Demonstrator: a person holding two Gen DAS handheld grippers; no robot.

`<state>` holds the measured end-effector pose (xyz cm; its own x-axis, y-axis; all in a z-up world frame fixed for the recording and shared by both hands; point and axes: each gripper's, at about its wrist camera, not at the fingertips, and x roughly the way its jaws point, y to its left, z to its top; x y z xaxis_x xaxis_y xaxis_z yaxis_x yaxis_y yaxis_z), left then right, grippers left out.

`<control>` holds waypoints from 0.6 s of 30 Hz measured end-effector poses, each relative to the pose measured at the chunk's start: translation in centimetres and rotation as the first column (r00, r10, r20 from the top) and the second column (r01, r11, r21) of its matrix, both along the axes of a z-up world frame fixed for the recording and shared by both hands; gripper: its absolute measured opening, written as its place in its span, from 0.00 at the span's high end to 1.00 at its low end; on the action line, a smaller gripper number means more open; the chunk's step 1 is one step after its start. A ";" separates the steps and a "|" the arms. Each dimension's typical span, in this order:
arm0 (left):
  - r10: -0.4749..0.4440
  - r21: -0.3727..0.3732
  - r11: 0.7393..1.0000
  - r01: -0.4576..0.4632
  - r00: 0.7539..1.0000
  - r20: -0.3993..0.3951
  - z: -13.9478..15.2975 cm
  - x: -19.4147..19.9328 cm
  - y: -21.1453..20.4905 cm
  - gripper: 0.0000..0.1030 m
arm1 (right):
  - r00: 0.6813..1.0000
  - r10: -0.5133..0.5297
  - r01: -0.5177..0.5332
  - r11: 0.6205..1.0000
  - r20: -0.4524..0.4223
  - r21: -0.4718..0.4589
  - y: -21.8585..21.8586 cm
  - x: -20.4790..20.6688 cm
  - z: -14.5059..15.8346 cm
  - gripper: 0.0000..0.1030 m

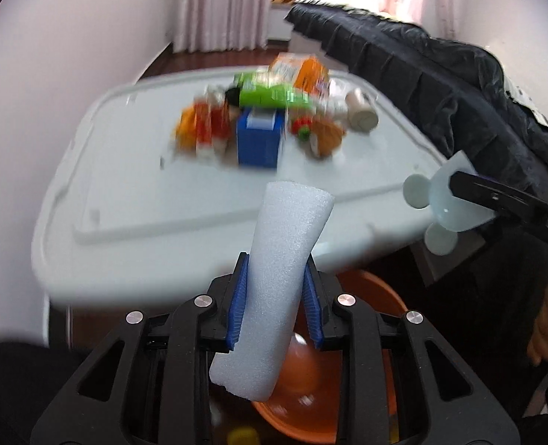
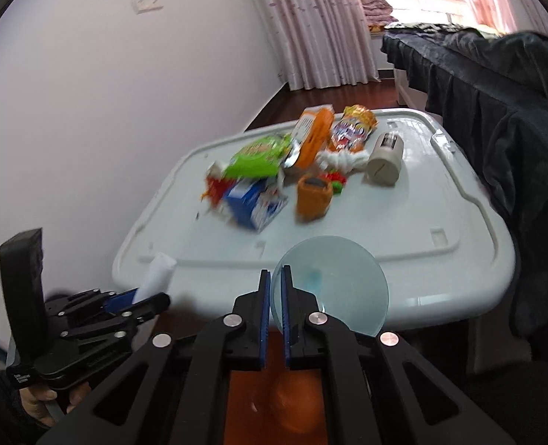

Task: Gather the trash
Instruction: 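Carry the foam strip and blue cup to the orange bucket and release both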

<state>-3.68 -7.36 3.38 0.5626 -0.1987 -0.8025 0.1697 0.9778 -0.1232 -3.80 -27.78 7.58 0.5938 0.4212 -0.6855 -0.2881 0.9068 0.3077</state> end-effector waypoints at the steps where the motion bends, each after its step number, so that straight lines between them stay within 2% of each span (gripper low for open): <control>1: 0.006 -0.007 1.000 -0.006 1.000 -0.024 -0.6 -0.7 -0.4 0.74 | 1.000 0.008 -0.008 1.000 0.003 -0.024 0.3 -1.3 -0.1 0.95; 7: 0.023 0.010 1.000 -0.023 0.994 -0.108 -2.7 -2.1 -0.8 0.73 | 0.996 0.030 -0.035 0.998 -0.083 -0.057 1.7 -5.8 -2.8 0.95; 18: 0.023 0.019 1.000 -0.019 0.978 -0.205 -5.4 -1.8 -1.1 0.72 | 0.979 0.057 -0.076 0.993 -0.195 -0.094 2.9 -5.6 -5.8 0.95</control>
